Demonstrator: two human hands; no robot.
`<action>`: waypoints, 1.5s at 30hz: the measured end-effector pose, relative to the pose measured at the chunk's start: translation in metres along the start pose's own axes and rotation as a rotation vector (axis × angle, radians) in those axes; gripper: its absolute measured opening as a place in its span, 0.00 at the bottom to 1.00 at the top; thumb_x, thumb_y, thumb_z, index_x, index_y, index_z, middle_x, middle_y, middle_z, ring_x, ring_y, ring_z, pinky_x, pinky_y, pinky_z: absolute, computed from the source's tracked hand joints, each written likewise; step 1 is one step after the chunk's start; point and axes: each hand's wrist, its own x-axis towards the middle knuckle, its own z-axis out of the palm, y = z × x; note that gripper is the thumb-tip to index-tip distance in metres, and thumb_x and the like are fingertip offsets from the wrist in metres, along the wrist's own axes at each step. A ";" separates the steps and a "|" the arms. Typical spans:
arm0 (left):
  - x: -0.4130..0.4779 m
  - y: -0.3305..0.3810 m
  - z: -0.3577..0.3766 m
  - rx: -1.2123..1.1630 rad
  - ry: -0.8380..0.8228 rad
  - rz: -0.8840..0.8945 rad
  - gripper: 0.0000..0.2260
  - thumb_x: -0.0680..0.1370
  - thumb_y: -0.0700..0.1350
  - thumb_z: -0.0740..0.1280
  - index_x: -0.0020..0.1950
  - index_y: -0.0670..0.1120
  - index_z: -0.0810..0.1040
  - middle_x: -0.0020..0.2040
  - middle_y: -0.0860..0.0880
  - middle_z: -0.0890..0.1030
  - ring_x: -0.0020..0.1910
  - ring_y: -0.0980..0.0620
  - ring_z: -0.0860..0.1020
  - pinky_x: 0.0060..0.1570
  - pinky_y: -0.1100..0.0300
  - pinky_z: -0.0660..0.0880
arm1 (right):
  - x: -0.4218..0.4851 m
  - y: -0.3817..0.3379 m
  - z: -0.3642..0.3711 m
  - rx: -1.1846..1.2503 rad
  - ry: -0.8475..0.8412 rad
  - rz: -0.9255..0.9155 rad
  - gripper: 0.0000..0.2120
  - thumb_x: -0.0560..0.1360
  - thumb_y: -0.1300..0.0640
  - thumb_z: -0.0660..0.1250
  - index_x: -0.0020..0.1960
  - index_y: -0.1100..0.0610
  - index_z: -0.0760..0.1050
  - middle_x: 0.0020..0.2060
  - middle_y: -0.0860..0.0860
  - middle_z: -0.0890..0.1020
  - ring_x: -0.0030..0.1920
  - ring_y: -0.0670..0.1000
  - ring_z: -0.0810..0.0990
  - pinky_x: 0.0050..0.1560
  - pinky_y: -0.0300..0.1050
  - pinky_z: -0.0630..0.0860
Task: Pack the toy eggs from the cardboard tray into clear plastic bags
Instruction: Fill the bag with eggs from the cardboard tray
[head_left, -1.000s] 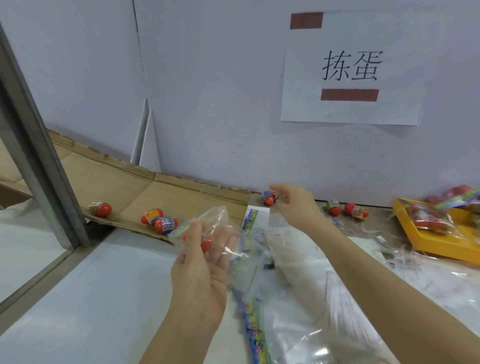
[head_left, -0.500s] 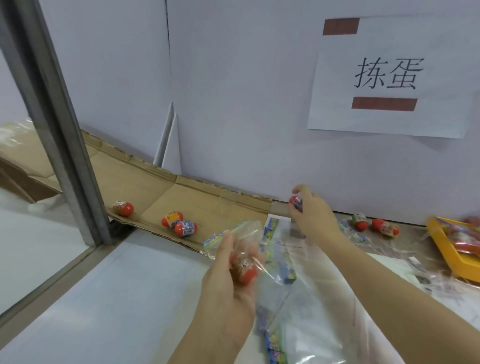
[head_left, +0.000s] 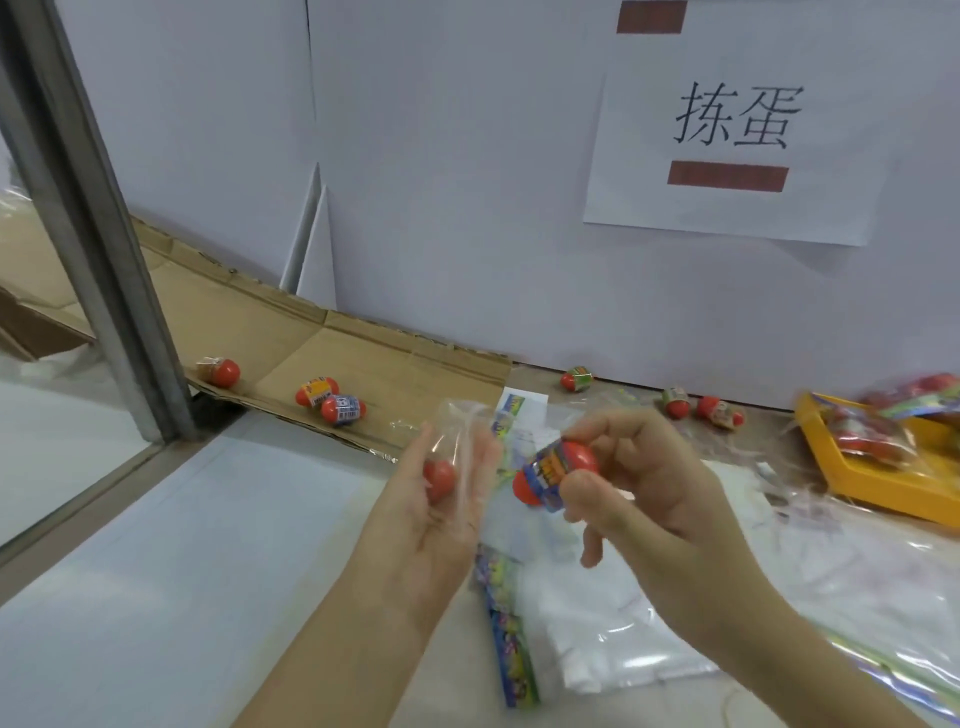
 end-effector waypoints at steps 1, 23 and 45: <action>-0.001 -0.001 0.000 0.042 -0.015 -0.003 0.12 0.75 0.44 0.69 0.51 0.35 0.82 0.51 0.38 0.84 0.44 0.46 0.86 0.36 0.55 0.82 | -0.003 0.003 0.005 -0.092 -0.005 -0.018 0.10 0.66 0.43 0.69 0.48 0.39 0.76 0.43 0.43 0.81 0.39 0.47 0.78 0.31 0.46 0.77; -0.024 -0.035 0.010 0.089 -0.043 -0.006 0.13 0.73 0.44 0.69 0.53 0.37 0.80 0.41 0.42 0.81 0.30 0.53 0.80 0.24 0.67 0.75 | -0.009 0.035 0.017 -0.848 0.400 -0.450 0.15 0.70 0.50 0.71 0.56 0.44 0.76 0.49 0.48 0.70 0.44 0.50 0.71 0.34 0.41 0.72; -0.019 -0.029 0.003 -0.106 -0.227 -0.223 0.19 0.70 0.36 0.65 0.60 0.32 0.78 0.59 0.35 0.78 0.44 0.42 0.80 0.42 0.53 0.82 | 0.005 0.034 0.003 -0.192 0.456 -0.195 0.42 0.54 0.65 0.82 0.58 0.47 0.62 0.58 0.56 0.68 0.52 0.54 0.75 0.50 0.46 0.78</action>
